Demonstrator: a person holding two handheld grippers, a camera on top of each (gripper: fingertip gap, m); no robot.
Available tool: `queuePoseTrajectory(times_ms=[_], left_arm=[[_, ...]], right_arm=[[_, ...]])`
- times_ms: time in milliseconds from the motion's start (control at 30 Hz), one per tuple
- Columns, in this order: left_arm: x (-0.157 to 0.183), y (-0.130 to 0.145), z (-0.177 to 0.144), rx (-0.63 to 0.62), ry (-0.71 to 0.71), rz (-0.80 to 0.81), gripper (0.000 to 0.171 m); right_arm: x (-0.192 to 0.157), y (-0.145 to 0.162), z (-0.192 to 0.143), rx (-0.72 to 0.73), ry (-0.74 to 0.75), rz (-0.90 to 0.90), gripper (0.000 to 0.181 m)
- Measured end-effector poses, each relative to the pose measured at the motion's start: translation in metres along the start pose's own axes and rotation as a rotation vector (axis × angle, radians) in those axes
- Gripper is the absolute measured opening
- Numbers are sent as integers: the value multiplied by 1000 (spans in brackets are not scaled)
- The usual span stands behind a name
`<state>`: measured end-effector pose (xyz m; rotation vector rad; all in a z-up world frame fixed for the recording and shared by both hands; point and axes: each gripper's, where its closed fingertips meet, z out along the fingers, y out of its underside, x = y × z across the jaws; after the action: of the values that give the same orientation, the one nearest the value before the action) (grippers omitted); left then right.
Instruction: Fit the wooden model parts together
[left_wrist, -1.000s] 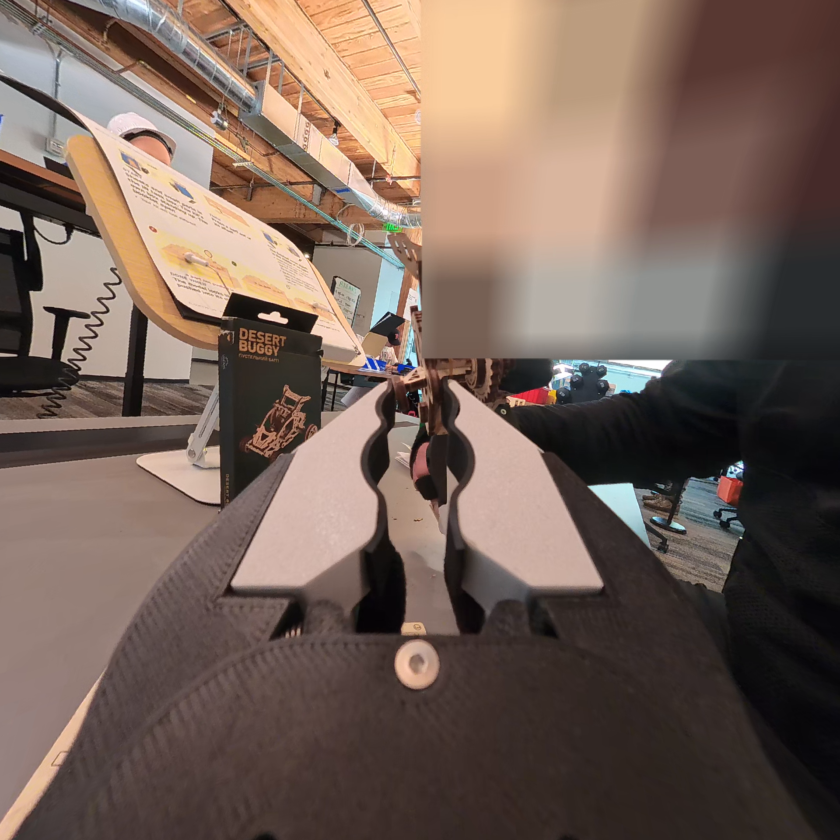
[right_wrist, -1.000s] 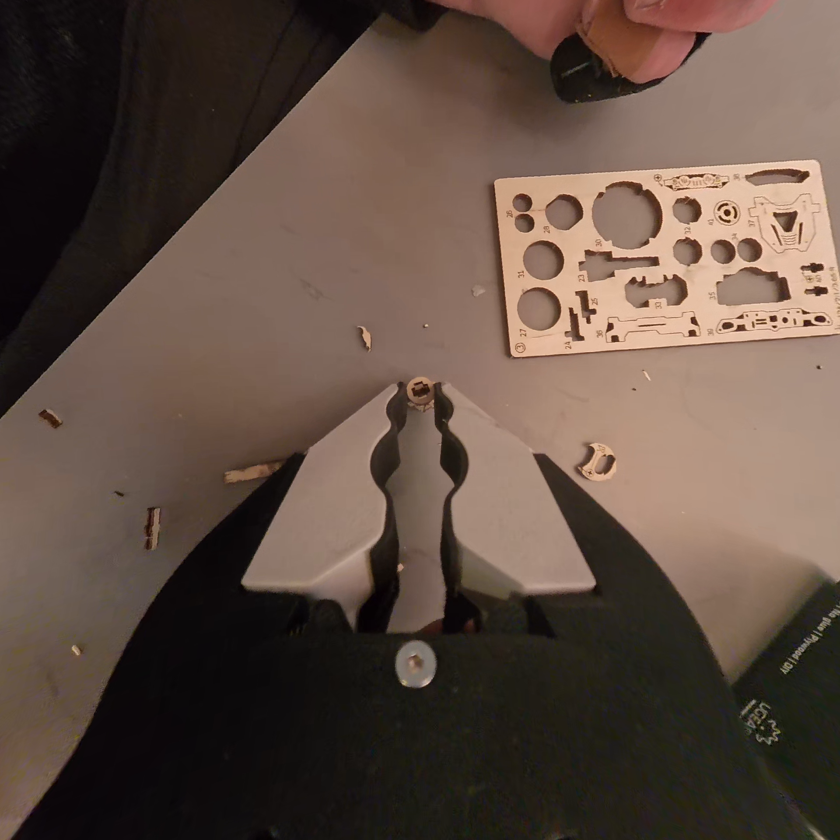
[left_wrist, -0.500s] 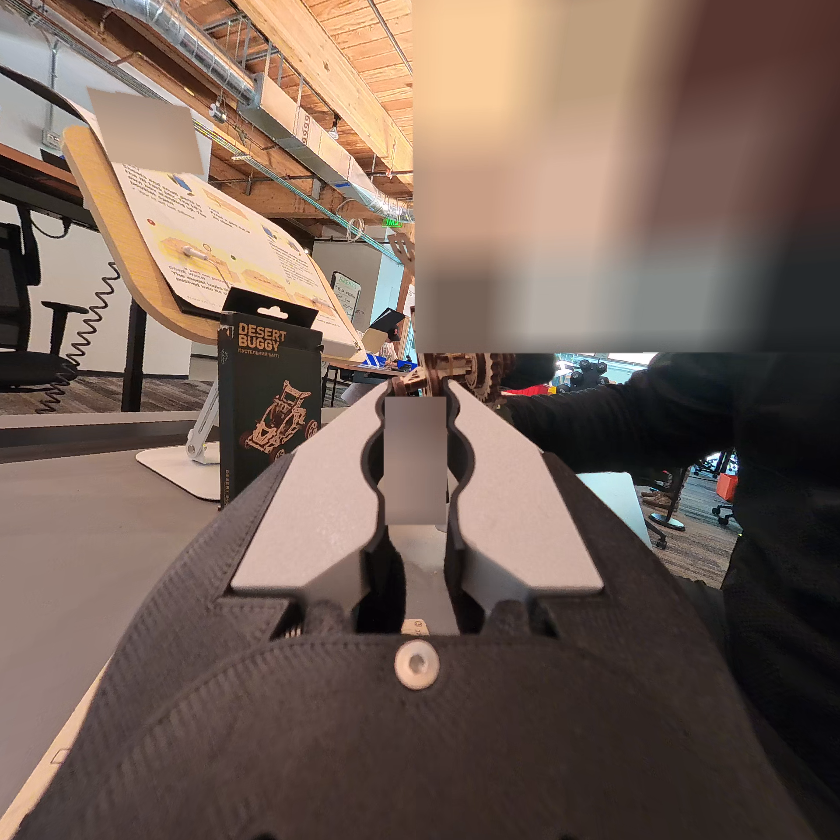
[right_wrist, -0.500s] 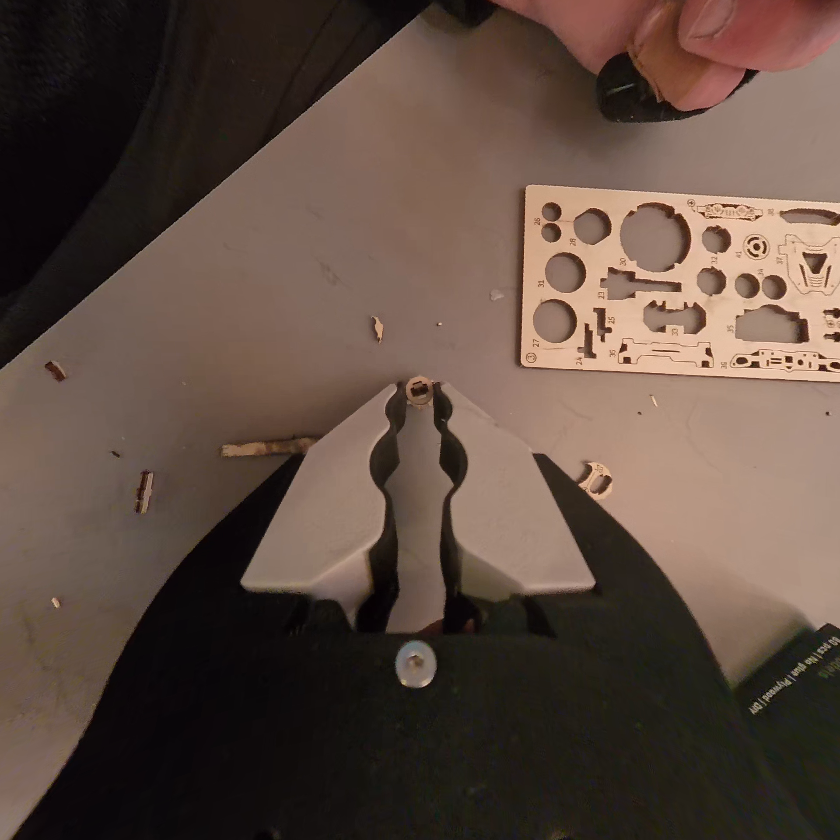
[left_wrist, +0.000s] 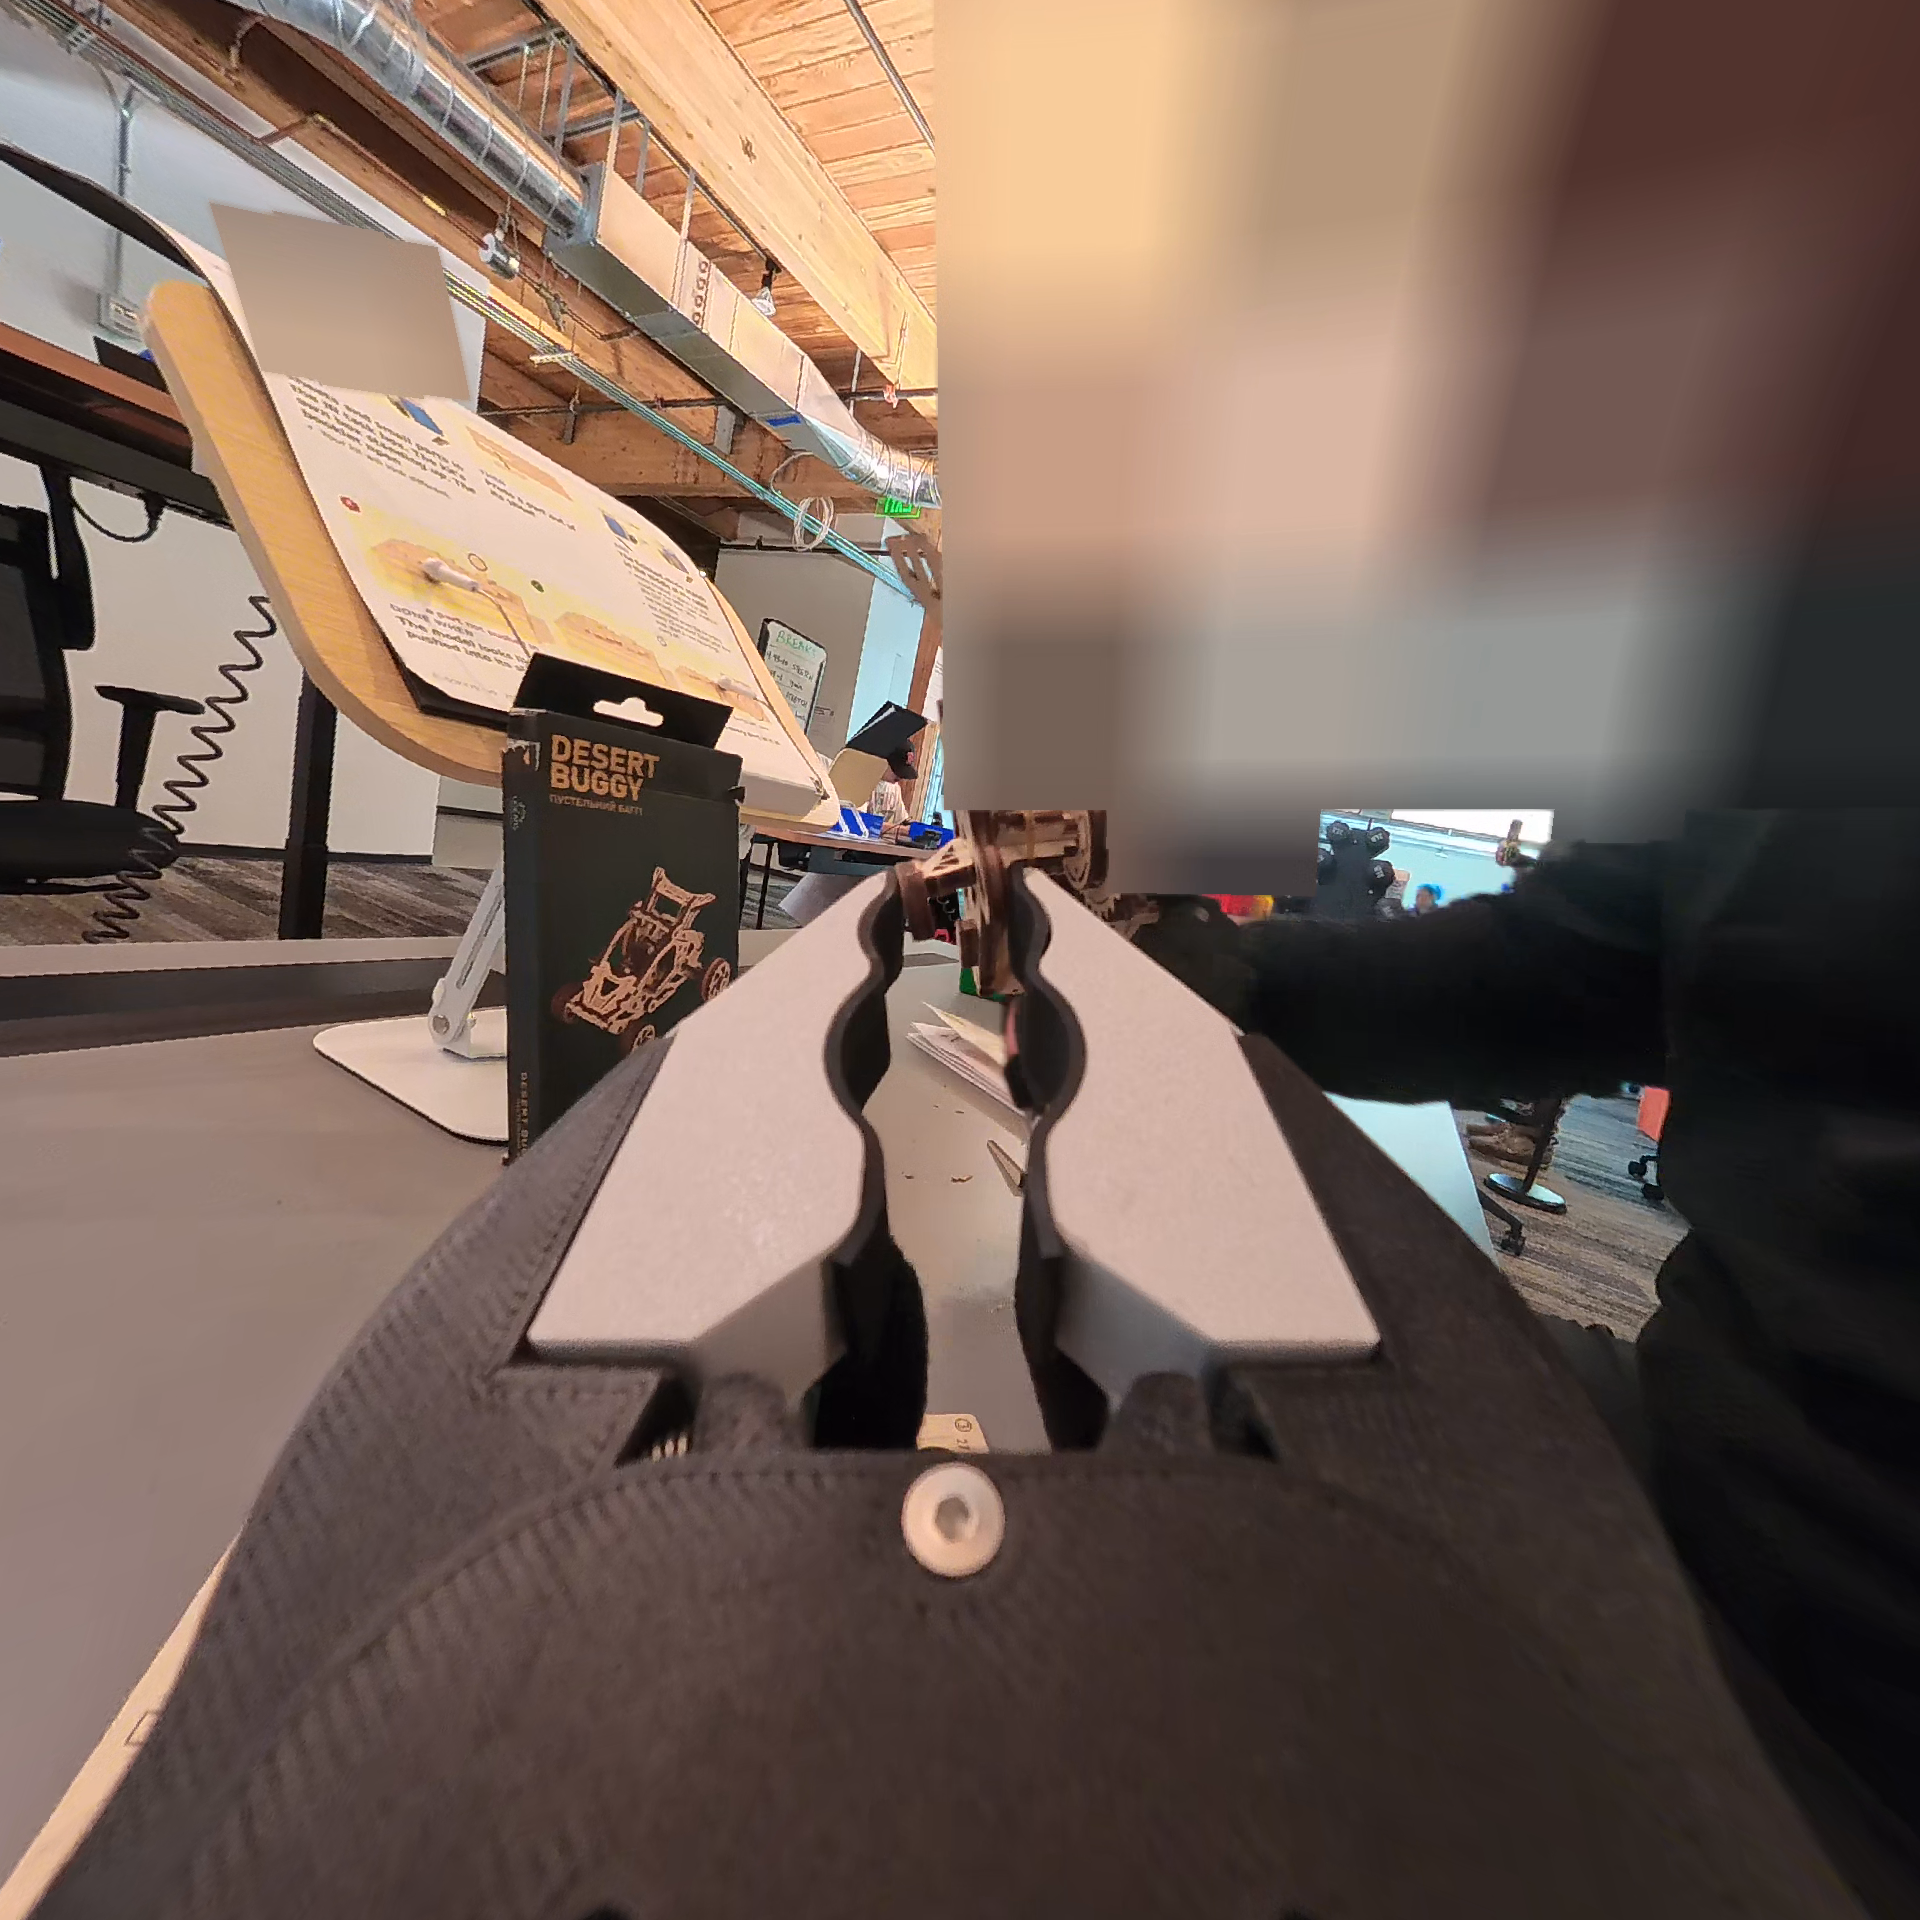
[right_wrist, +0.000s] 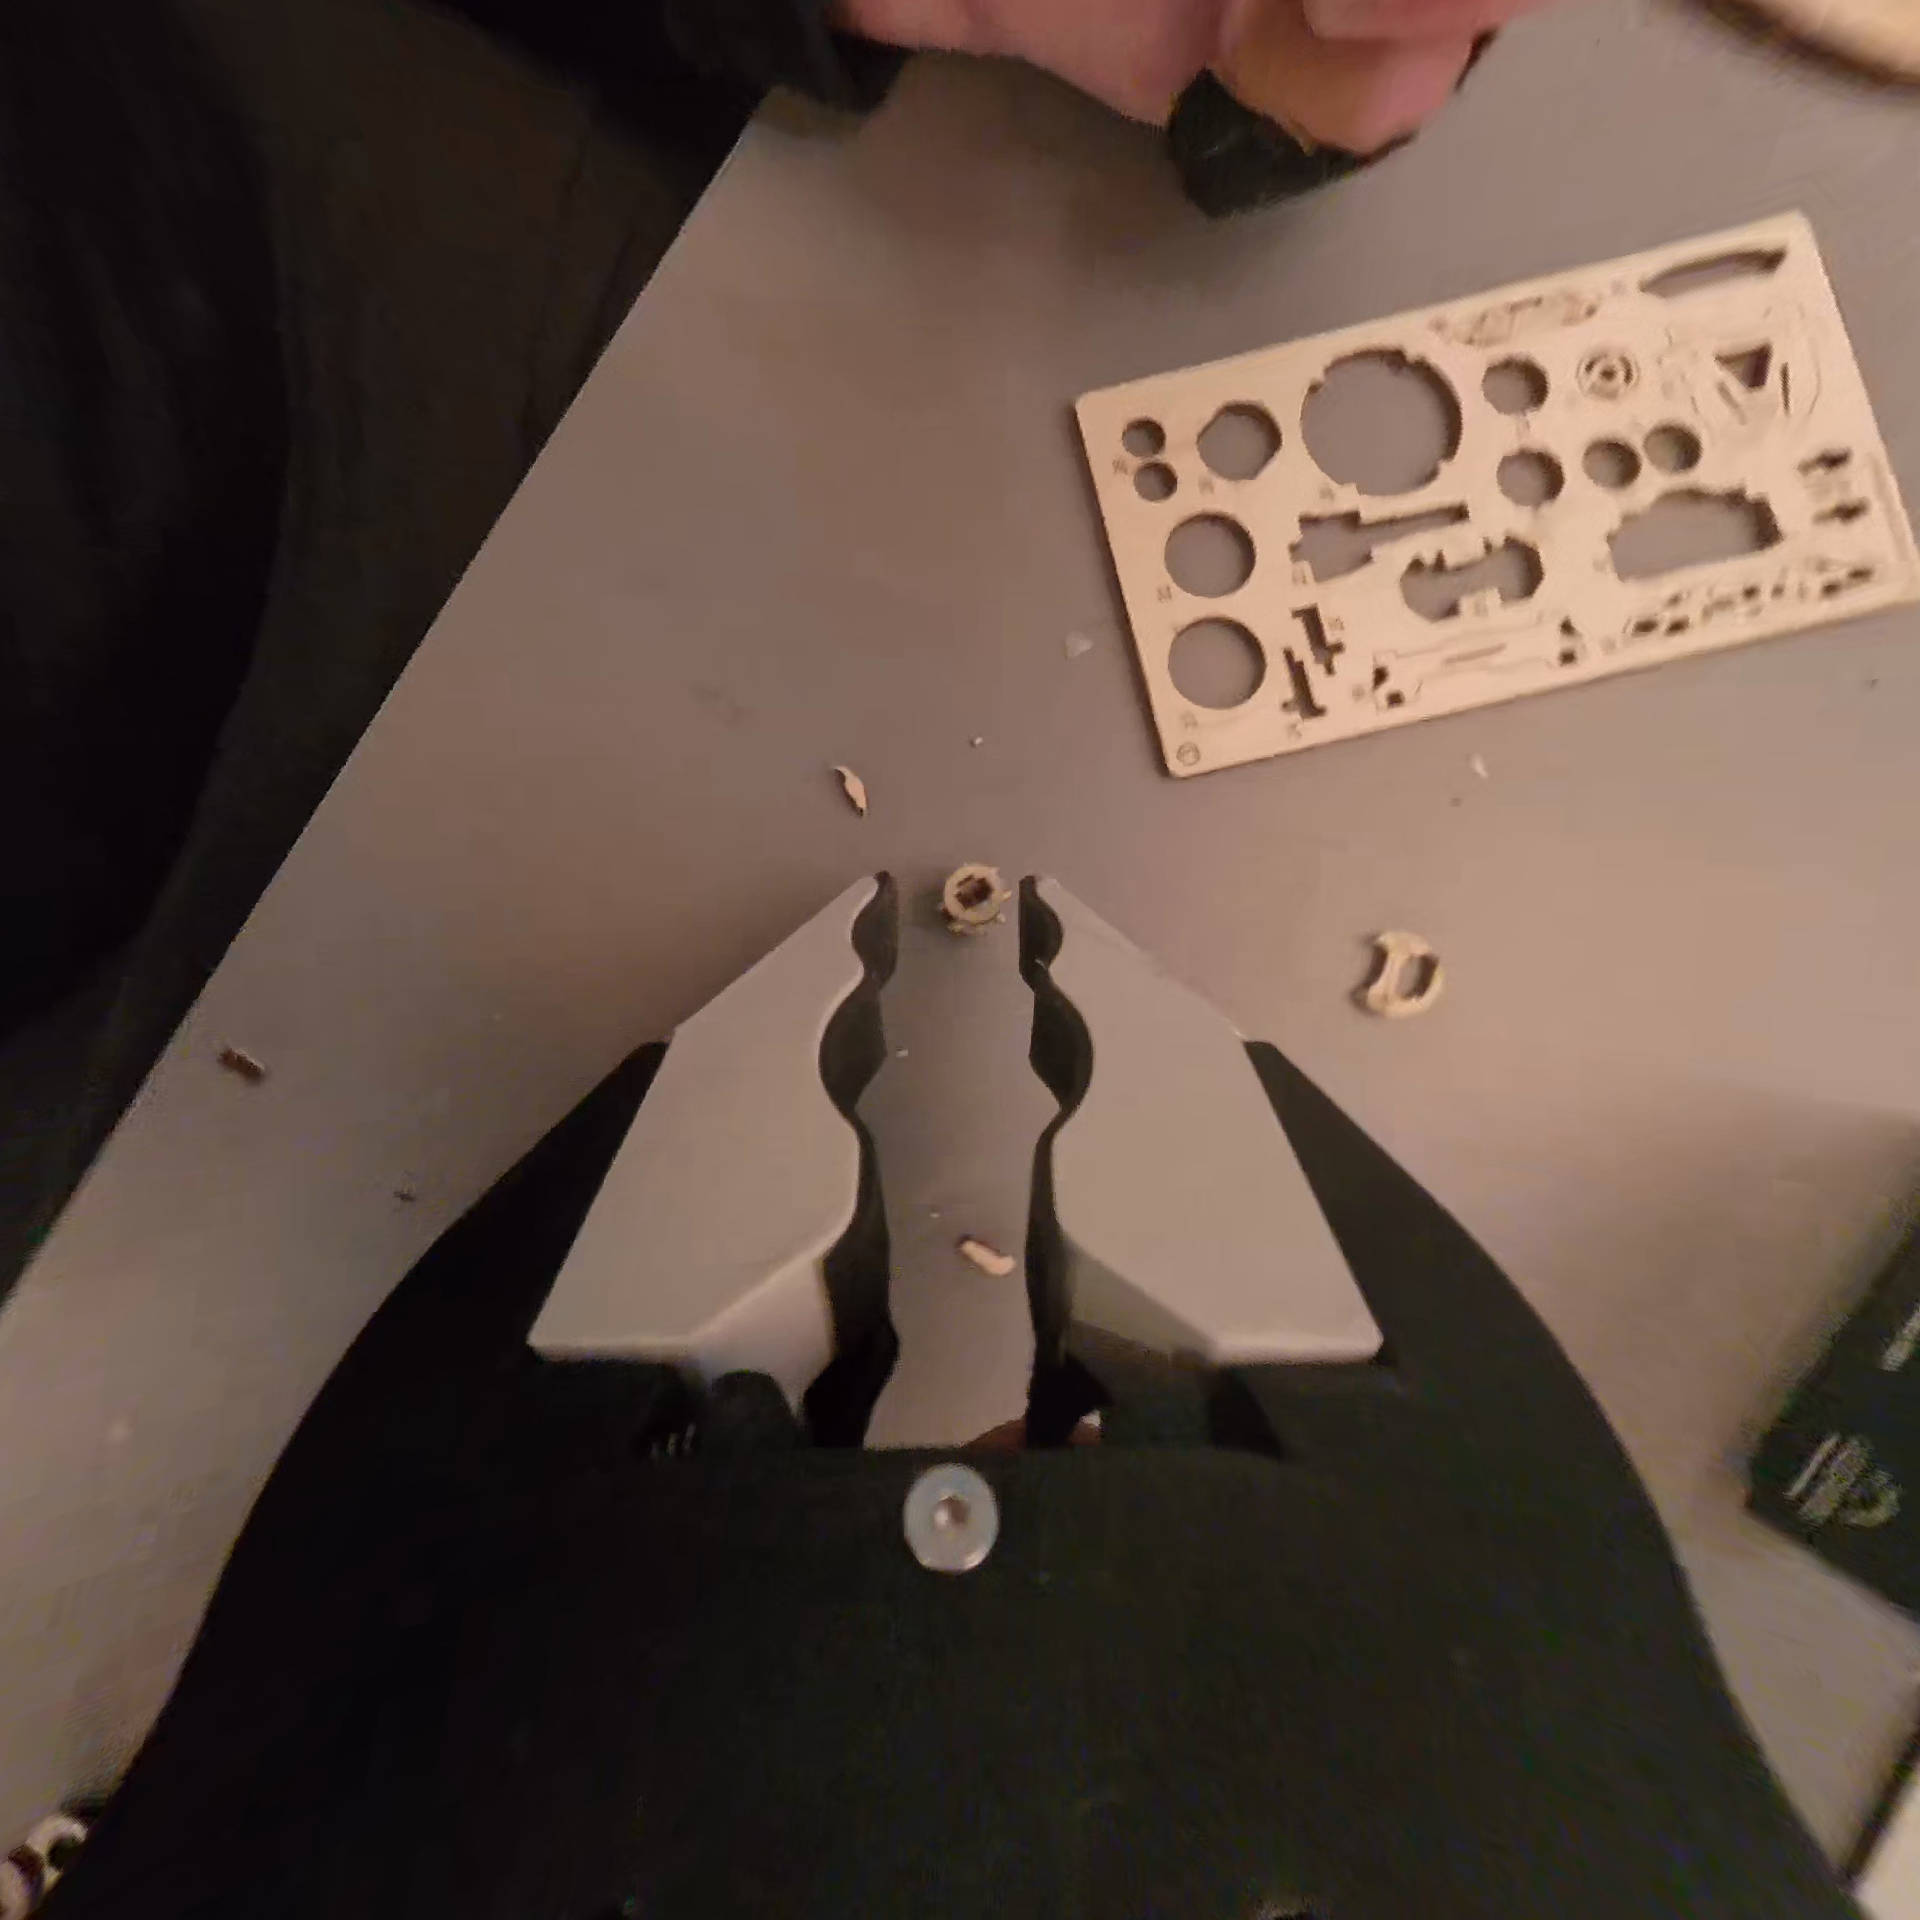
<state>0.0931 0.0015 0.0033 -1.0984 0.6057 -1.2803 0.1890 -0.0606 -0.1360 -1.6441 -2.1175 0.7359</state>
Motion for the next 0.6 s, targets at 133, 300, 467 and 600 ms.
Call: queuePoseTrajectory(times_ms=[133,300,467,600], left_arm=[[1,0,1,-1,10,-5,17],[2,1,1,-2,10,-3,17],[1,2,1,-6,7,-3,17],[1,3,2,-10,7,-4,17]], right_arm=[[1,2,5,47,123,116,20],[3,2,12,73,164,163,10],[2,1,11,108,165,168,9],[-2,-1,7,127,135,142,8]])
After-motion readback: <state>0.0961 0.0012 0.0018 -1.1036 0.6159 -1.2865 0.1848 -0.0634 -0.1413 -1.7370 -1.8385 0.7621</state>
